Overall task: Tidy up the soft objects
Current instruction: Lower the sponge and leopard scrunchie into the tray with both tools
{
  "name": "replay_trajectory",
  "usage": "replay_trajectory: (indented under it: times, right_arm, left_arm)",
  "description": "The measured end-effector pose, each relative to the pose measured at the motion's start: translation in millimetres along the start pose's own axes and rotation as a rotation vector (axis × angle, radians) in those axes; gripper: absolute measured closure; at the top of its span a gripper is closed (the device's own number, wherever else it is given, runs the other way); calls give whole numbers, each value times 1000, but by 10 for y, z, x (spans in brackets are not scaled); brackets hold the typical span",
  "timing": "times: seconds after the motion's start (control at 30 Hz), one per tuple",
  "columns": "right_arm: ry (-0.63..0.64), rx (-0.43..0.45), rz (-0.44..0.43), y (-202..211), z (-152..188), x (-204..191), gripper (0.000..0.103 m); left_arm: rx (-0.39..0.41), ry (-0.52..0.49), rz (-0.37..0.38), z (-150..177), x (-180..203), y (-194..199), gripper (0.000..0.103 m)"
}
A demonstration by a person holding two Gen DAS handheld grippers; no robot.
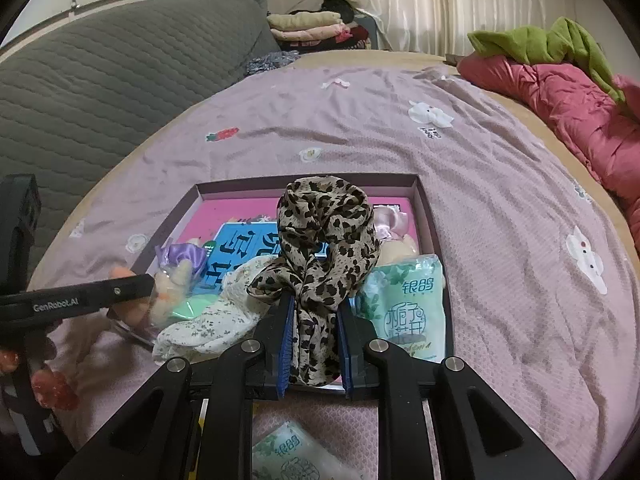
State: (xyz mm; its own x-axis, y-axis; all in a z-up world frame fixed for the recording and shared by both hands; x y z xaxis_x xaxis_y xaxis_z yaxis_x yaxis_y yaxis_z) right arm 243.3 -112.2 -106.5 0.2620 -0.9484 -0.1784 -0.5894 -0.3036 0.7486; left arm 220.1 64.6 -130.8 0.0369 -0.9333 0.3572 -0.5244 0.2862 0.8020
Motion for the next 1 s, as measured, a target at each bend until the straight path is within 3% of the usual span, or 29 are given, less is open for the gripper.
replay_trajectory:
  times: [0.5, 0.57, 0.7, 0.77, 1.0]
  right_arm:
    - [-34, -39, 22, -172, 164, 94, 81]
    - [-36, -42, 20, -183, 176, 102, 74]
    - [-40, -32, 19, -161, 184, 106, 72]
    - [-37, -32, 17, -146, 189, 99, 64]
    - [-31, -11, 29, -84, 141, 104, 61]
  left_arm:
    - [-3, -50, -128, 56, -180, 39, 66]
    - [-4, -46, -127, 65, -188, 22, 66]
    - [-6, -51, -135, 59, -183, 10, 66]
    - [-7, -51, -137, 68, -187, 2, 66]
    - [-4, -39, -131, 71, -191, -12, 66]
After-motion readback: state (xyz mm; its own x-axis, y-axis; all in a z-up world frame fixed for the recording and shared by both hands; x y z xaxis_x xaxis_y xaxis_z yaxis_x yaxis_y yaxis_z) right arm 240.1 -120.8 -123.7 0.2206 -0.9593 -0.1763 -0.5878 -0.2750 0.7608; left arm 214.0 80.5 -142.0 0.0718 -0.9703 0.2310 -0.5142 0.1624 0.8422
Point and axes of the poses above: each gripper's, at about its wrist camera, not at the fingertips, and y roughly against the way its jaws point, x to its right, z to its underside, the point moved 10 cm from there along -y, roughly the way its jaws point, and after that the axes turned 4 degrees about -y, right-handed, at the moved point
